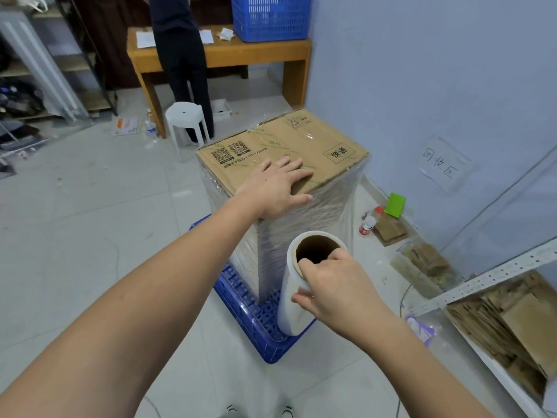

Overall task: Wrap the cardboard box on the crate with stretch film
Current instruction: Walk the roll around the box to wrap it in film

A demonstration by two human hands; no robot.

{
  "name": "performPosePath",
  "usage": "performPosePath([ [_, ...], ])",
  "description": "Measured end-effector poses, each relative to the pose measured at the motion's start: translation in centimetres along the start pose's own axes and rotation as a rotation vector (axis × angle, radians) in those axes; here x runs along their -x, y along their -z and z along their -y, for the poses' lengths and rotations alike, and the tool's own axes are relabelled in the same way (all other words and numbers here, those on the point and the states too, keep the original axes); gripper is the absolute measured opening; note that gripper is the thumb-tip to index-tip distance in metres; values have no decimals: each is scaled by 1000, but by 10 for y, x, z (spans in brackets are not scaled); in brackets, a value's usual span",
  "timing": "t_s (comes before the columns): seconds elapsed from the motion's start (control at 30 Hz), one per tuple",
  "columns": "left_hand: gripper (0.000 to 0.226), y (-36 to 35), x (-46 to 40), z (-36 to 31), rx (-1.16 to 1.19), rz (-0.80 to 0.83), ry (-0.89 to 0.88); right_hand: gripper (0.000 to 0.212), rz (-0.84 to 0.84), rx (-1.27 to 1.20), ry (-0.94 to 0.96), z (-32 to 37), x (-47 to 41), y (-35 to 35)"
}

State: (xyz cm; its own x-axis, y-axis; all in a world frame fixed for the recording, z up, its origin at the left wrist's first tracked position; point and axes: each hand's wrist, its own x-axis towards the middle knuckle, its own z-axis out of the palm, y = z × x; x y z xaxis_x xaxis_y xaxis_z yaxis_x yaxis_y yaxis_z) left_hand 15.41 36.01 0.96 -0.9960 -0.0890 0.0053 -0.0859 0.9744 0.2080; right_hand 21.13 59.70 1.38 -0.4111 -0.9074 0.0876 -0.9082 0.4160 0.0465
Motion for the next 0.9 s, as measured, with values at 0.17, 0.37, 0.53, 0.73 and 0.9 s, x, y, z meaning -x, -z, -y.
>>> performPosePath([
  [0.17,71,4,1,2,28,-12,-25,51,-43,-12,-215,19,7,8],
  [0.37,49,14,11,4,187,-100,-113,57,-47,45,-463,23,-3,3],
  [0.53,37,16,15,18,299,-117,-321,32,-33,32,-705,48,-18,3],
  [0.73,114,32,3,75,-22,255,-694,53,-6,119,-864,70,-46,-5],
  [0.9,118,23,8,98,-181,136,-798,77,82,120,-1015,80,-67,3],
])
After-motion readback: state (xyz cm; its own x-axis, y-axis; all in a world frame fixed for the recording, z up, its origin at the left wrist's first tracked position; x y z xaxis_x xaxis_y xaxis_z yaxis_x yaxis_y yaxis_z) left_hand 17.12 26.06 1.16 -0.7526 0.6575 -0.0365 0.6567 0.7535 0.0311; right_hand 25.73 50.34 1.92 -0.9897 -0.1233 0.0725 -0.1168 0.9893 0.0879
